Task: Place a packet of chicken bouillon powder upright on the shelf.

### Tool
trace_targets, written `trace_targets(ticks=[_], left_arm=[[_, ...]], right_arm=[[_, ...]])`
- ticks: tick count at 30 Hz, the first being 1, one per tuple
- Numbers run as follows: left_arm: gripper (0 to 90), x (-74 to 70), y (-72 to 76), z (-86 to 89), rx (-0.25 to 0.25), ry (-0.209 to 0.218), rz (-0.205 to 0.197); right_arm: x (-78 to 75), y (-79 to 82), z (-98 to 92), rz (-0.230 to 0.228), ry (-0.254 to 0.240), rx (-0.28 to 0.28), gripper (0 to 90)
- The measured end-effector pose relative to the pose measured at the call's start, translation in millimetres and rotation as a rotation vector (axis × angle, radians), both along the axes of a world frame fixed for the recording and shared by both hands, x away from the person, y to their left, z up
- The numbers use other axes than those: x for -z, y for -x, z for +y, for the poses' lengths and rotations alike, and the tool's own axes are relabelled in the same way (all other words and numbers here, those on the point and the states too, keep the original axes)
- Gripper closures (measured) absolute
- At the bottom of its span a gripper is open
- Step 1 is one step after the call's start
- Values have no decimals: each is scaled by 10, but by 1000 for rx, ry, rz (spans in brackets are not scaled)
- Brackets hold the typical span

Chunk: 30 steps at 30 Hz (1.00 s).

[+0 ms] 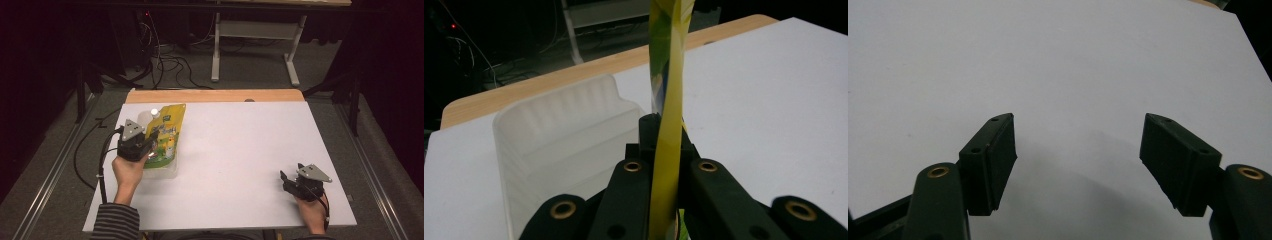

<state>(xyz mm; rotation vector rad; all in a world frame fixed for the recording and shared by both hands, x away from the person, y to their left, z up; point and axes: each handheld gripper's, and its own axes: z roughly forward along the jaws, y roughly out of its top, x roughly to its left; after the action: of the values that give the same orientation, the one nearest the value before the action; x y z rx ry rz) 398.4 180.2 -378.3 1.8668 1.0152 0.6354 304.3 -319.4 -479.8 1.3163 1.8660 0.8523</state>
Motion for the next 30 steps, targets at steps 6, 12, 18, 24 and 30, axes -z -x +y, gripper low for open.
trace_targets(ticks=[6, 12, 18, 24, 30], left_arm=[[879, -17, 52, 24, 13, -8, 35], [865, -33, 67, 75, 13, -40, 99], [880, -30, 126, 53, 29, -60, 94], [888, 66, 227, 84, 15, -19, 39], [887, 175, 300, 142, 7, 35, -1]], right_arm=[[-1, 1, 2, 2, 6, 0, 312], [-1, 1, 4, 2, 6, 1, 312], [0, -1, 5, 4, 9, 1, 312], [0, 0, 8, 6, 6, 2, 312], [0, 0, 11, 6, 12, 3, 313]])
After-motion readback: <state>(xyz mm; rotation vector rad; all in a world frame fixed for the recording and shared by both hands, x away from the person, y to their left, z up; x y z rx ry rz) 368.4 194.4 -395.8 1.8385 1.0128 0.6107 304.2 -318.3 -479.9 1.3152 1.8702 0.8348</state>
